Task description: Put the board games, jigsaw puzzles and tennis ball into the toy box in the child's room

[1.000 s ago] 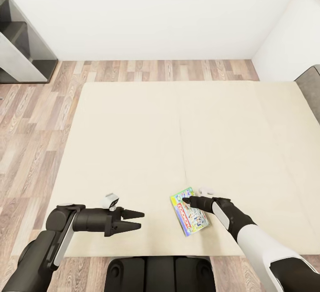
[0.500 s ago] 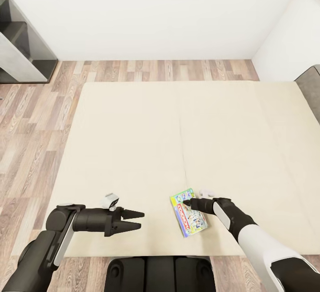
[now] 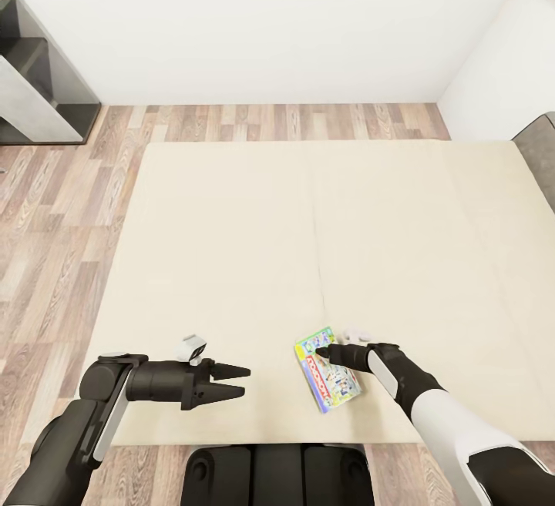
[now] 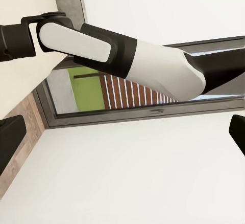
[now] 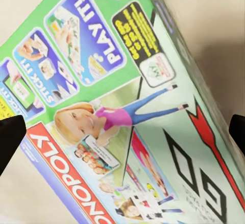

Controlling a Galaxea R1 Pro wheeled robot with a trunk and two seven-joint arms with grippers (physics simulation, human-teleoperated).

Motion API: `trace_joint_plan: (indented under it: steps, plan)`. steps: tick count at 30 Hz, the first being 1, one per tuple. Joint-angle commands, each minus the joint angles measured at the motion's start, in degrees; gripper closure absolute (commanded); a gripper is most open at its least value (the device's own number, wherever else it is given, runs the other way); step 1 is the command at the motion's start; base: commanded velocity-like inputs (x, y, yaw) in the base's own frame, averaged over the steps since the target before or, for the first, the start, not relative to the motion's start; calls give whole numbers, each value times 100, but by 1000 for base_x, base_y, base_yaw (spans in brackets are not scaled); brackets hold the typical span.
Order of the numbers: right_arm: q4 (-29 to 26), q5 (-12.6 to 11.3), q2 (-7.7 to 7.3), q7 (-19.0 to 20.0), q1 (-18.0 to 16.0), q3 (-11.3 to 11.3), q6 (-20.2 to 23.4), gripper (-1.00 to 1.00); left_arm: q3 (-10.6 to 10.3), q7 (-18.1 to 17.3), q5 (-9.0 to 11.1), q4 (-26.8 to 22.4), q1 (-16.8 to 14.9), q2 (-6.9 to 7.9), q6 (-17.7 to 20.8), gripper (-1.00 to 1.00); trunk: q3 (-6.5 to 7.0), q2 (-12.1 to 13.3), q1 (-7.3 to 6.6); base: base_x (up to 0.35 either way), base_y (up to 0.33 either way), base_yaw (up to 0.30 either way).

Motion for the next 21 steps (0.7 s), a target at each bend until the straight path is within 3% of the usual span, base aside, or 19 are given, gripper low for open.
trace_joint_plan:
  steps: [1,21]
  plan:
    - [-8,-16,-6,4,-2,25,23,-100,-8,-10,13,-1,-2,5,61,-100,-6,-9,3,0,12,0]
    - [-8,-15,2,4,0,25,23,-100,-8,-10,13,-1,-2,5,61,-100,-6,-9,3,-29,66,0]
